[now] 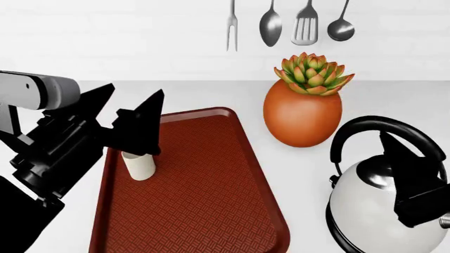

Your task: Pick the kettle from the counter and place it on the tray. Then pick the mug from the cabinet and place it on the tray. Then close the cabinet doors.

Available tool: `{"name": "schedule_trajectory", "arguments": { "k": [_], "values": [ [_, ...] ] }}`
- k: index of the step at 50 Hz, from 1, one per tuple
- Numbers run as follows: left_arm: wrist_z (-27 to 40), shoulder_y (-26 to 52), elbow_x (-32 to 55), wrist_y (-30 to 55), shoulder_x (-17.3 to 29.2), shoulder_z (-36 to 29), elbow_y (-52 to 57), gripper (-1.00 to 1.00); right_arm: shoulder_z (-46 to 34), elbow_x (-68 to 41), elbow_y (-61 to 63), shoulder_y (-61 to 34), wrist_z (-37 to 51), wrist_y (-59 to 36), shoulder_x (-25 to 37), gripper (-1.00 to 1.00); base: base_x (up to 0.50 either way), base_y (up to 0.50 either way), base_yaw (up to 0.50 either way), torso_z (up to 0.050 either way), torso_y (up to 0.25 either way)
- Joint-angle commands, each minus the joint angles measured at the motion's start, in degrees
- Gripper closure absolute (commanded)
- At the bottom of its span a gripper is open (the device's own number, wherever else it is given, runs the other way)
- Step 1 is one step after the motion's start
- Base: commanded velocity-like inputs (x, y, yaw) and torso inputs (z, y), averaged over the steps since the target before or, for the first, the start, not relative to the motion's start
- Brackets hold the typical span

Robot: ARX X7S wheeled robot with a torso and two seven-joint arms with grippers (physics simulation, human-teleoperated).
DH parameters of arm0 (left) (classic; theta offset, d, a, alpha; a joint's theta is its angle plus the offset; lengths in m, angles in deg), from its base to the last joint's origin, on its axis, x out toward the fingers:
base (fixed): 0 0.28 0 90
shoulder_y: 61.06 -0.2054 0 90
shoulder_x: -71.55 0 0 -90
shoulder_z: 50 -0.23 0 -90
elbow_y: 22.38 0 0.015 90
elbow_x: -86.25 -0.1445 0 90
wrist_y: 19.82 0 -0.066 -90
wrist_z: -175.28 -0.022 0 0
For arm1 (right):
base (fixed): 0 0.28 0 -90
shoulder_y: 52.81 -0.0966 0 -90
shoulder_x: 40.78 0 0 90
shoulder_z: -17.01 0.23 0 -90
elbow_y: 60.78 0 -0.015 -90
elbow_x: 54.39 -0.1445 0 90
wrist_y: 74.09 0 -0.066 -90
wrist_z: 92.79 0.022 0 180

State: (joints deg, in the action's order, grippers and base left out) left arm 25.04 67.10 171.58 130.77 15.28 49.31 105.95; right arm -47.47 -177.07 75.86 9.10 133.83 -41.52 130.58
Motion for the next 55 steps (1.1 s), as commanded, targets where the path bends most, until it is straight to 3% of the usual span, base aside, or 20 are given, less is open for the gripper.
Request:
{"name": "schedule_trajectory", "arguments": {
  "k": [1, 15, 44, 53, 54, 55],
  "values": [
    [-0.35, -0.53, -0.46, -0.39, 0.08, -0.2, 0.02, -1.0, 23.85, 0.94, 0.63, 22.03, 0.11, -4.41, -3.52, -1.0, 0.0, 0.0, 0.0, 0.0, 0.0],
    [-0.55, -0.74, -0.75, -0.77, 0.24, -0.54, -0.23, -1.0, 20.6, 5.01, 0.49, 22.6, -1.3, -3.86, -5.0, -1.0, 0.0, 0.0, 0.0, 0.0, 0.0],
    [-2.7, -2.55, -3.47, -2.13, 0.1, -1.32, -0.37, -1.0, -4.18, 19.67, -2.04, 21.58, -7.55, 14.18, 1.7, -1.0, 0.0, 0.0, 0.0, 0.0, 0.0],
    [-3.1, -2.94, -3.9, -2.48, 0.24, -1.4, -0.41, -1.0, -8.36, 21.09, -2.52, 21.11, -8.17, 17.75, 3.34, -1.0, 0.0, 0.0, 0.0, 0.0, 0.0],
    [-3.24, -3.05, -4.1, -2.55, 0.22, -1.45, -0.44, -1.0, -8.27, 21.17, -2.43, 21.07, -8.05, 17.6, 3.18, 1.0, 0.0, 0.0, 0.0, 0.0, 0.0],
    [-3.35, -3.14, -4.28, -2.61, 0.19, -1.5, -0.5, -1.0, -7.82, 21.19, -2.33, 21.06, -7.94, 17.14, 2.81, 1.0, 0.0, 0.0, 0.0, 0.0, 0.0]
  ]
}}
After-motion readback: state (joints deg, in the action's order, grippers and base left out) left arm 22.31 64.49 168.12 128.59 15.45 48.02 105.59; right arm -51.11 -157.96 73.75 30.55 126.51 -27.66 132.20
